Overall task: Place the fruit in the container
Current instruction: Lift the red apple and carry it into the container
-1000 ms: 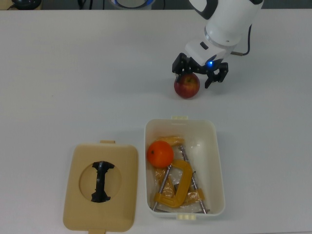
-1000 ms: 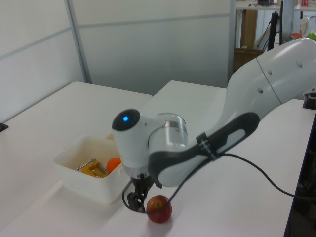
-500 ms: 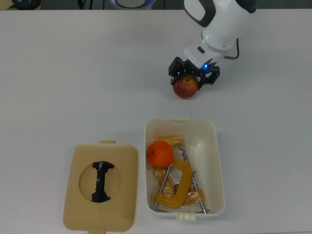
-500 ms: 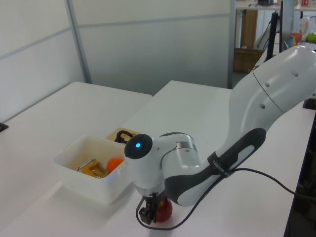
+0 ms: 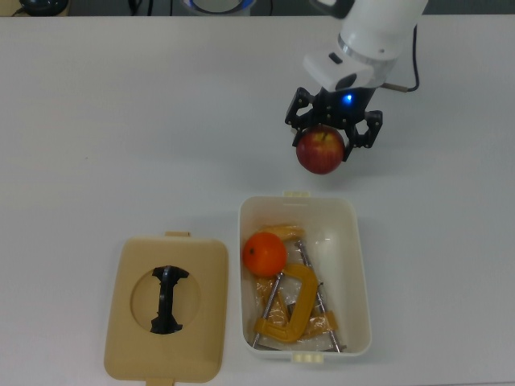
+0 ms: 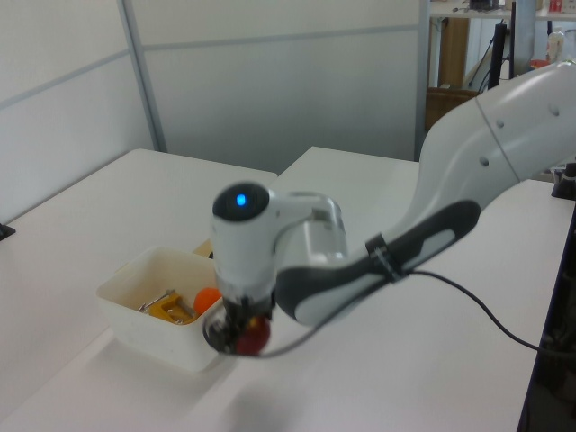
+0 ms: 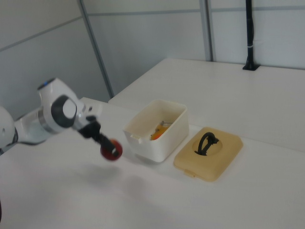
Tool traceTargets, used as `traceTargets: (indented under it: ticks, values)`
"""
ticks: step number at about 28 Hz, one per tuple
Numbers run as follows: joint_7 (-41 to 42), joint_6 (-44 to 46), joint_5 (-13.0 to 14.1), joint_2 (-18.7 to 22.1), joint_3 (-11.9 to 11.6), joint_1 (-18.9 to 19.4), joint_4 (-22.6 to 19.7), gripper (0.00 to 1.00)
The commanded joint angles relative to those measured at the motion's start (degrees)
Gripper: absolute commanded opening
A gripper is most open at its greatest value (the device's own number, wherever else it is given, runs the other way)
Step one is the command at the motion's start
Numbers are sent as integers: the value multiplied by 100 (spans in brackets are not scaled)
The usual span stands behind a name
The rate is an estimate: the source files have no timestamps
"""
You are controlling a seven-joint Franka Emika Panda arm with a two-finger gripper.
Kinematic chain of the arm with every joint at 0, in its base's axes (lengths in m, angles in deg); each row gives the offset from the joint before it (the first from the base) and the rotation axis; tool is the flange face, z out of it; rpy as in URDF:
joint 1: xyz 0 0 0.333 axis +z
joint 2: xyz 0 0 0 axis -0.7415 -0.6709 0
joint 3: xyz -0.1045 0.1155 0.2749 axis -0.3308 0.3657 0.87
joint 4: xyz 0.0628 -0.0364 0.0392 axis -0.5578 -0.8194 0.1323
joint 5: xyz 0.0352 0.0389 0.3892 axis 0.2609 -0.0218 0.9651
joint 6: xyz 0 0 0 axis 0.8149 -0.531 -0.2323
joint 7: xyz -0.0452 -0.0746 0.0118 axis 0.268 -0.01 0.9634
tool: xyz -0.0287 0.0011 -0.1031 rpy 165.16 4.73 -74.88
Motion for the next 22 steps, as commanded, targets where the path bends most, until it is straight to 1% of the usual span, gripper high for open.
traceTargets:
  ticks: [1, 4, 5, 6, 11, 12, 13, 14, 15, 16, 17, 18, 22]
  values:
    - [-375, -202, 108, -82, -155, -193, 731, 0]
    - [-692, -580, 82, -188, -234, -263, 935, 0]
    - [-797, -677, 64, -249, -260, -290, 979, 0]
    - [-981, -765, 38, -371, -287, -342, 1110, 0]
    - [-1281, -775, 20, -802, -384, -440, 1550, 0]
    - [-1438, -775, -23, -969, -419, -440, 1681, 19]
    - [-1509, -775, -67, -1049, -436, -440, 1743, 50]
    - [-1588, -766, -129, -1110, -445, -440, 1805, 87]
    - [-1667, -766, -182, -1163, -445, -440, 1866, 100]
    - [-1747, -766, -234, -1198, -445, -440, 1902, 100]
    - [-1817, -757, -348, -1207, -445, -440, 1911, 100]
    - [-1818, -748, -384, -1208, -445, -440, 1911, 100]
    - [-1783, -713, -375, -1111, -445, -422, 1902, 100]
